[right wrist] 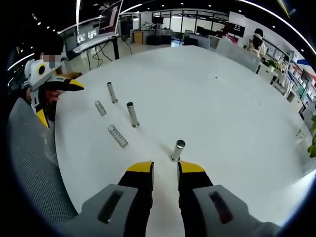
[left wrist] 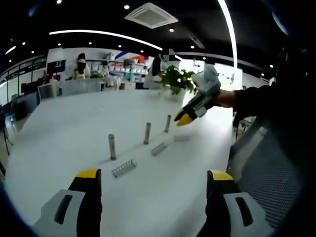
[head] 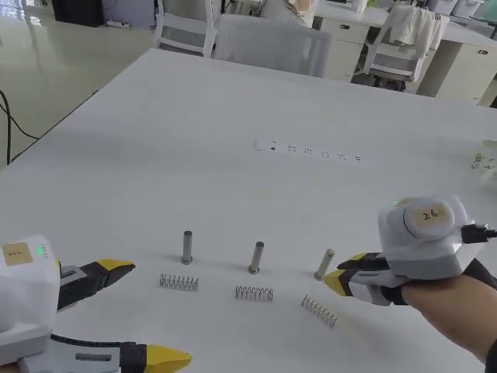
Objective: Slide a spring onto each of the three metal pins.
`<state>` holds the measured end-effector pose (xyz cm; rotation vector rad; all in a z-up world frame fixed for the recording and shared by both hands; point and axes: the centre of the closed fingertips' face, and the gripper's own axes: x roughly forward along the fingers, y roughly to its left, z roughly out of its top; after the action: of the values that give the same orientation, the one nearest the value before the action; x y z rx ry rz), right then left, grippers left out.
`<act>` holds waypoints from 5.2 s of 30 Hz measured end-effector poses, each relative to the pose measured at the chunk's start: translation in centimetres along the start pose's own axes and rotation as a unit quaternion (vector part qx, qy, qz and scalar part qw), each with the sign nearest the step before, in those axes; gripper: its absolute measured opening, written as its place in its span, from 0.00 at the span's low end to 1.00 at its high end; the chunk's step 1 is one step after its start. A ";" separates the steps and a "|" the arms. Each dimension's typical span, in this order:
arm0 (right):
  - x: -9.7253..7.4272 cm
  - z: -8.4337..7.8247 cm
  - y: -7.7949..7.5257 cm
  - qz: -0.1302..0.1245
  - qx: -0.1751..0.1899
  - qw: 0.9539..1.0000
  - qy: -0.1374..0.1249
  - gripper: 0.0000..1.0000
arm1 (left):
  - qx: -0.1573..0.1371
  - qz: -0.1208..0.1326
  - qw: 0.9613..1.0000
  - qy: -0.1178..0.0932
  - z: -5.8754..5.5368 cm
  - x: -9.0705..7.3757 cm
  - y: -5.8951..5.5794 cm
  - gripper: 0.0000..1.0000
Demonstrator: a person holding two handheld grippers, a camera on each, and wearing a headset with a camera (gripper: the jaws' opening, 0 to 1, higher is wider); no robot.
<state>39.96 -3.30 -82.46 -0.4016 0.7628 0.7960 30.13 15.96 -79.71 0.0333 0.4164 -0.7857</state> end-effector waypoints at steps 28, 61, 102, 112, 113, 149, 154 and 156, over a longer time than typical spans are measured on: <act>1.0 -4.4 3.4 0.062 -0.035 0.995 0.073 0.12 | -0.002 0.001 1.000 -0.001 -0.1 -0.2 -0.3 0.82; 0.0 -2.0 5.7 0.085 -0.069 0.993 0.047 0.08 | 0.028 -0.041 0.999 0.009 1.0 0.7 -1.8 0.70; -0.1 1.4 12.7 0.164 -0.170 0.970 0.050 0.08 | 0.115 -0.154 0.980 0.045 1.3 5.2 -4.8 0.37; -0.3 1.2 14.3 0.188 -0.199 0.960 0.055 0.08 | 0.150 -0.175 0.972 0.050 0.7 5.3 -5.8 0.24; -0.3 1.2 14.4 0.191 -0.201 0.959 0.054 0.08 | 0.151 -0.176 0.971 0.051 0.7 5.3 -5.9 0.23; -2.5 2.3 16.6 0.245 -0.177 0.952 0.046 0.08 | 0.216 -0.198 0.953 0.077 -0.7 5.3 -6.9 0.04; -3.0 3.2 16.8 0.251 -0.165 0.953 0.031 0.08 | 0.219 -0.199 0.952 0.076 -0.7 5.3 -6.9 0.03; -3.0 3.6 16.9 0.249 -0.167 0.954 0.026 0.08 | 0.219 -0.199 0.952 0.075 -0.7 5.3 -6.9 0.03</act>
<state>27.33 8.24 -78.57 -0.5424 0.7920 1.4052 28.49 7.54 -81.46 0.4387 0.3906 -1.2688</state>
